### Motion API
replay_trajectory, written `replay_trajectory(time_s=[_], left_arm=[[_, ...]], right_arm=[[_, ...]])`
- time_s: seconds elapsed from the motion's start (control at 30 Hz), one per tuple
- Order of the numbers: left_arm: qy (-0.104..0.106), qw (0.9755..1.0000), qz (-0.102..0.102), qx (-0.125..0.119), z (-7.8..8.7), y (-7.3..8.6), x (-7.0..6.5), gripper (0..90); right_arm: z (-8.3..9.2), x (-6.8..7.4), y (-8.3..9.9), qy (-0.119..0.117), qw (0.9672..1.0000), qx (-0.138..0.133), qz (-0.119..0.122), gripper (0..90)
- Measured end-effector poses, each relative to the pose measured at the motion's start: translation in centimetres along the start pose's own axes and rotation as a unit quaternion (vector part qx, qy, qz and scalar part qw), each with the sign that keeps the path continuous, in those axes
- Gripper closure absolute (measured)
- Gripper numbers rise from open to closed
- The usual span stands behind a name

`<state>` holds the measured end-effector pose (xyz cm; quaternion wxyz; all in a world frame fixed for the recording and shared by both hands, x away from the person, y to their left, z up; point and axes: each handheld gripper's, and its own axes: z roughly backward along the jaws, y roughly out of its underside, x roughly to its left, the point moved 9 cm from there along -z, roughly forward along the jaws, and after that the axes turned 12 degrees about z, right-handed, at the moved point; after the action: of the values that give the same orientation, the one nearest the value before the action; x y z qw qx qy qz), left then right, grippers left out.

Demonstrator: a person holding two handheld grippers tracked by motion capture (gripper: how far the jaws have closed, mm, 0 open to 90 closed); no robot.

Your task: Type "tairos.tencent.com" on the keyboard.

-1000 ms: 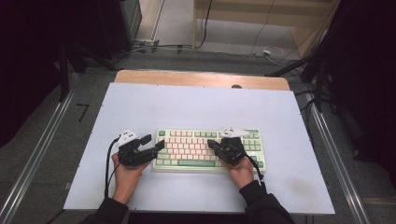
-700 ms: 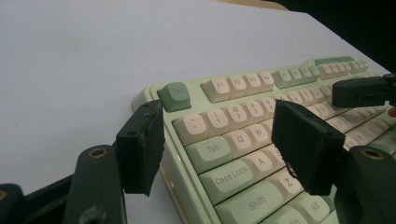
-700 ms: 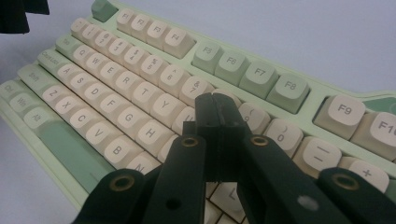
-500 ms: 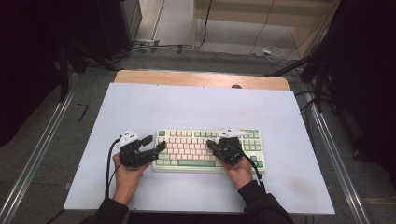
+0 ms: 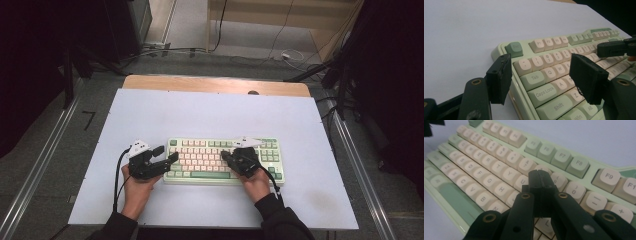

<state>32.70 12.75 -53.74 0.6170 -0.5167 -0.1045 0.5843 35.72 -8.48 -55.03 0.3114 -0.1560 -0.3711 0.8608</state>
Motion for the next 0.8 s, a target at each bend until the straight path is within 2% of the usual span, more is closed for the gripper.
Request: replay_trajectory(time_s=[0.07, 0.4, 0.63, 0.67, 0.8], left_arm=[[0.001, 1.0, 0.001, -0.002, 0.0, -0.1, 0.0, 35.4], [-0.001, 1.0, 0.002, -0.003, 0.1, -0.1, -0.1, 35.4], [-0.003, 1.0, -0.002, 0.001, -0.1, 0.2, -0.2, 35.4], [-0.002, 1.0, -0.002, -0.001, 0.0, 0.2, -0.2, 35.4], [-0.004, 1.0, 0.001, 0.0, -0.1, 0.1, -0.1, 35.2]], right_arm=[[0.1, 0.0, 0.0, -0.003, 1.0, 0.002, -0.005, 87.6], [1.9, -0.8, -1.1, -0.005, 0.9987, -0.043, -0.028, 86.8], [2.8, -1.2, -1.4, -0.005, 0.9976, -0.058, -0.037, 75.2], [2.9, -1.2, -1.5, -0.006, 0.9973, -0.062, -0.039, 70.6], [3.2, -1.3, -1.5, -0.012, 0.9972, -0.064, -0.037, 40.0]])
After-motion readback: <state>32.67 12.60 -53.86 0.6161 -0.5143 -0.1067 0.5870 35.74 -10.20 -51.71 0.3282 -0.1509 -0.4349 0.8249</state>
